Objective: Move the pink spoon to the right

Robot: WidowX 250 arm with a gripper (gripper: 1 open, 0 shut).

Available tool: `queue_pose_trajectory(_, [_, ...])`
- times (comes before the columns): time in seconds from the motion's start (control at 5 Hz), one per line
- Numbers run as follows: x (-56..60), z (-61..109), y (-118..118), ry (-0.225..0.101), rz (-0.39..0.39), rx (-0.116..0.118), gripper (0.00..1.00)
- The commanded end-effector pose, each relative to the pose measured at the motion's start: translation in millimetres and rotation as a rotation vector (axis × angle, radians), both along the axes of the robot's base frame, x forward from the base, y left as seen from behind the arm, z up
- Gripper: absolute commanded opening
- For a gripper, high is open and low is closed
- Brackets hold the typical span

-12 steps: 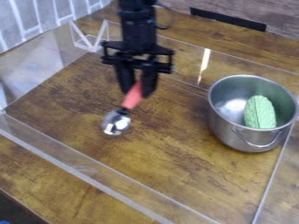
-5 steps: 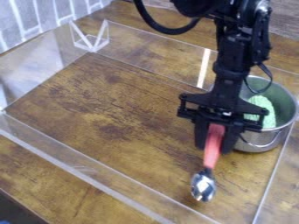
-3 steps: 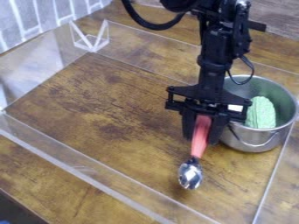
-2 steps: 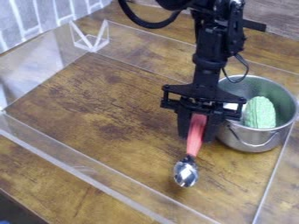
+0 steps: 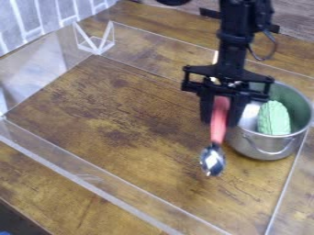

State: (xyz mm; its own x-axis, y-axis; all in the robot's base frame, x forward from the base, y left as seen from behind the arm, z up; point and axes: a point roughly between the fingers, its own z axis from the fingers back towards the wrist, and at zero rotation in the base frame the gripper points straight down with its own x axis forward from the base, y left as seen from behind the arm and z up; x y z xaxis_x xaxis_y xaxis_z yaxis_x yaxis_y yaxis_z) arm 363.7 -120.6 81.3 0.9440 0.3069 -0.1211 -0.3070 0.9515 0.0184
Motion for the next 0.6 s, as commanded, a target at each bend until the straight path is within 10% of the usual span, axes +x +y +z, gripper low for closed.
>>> queue_pose_trajectory(0.0, [-5.7, 6.4, 1, -0.037, -0.029, -0.027, 0.00])
queue_pose_trajectory(0.4, [-15.0, -8.5, 11, -0.038, 0.050, -0.048, 0.00])
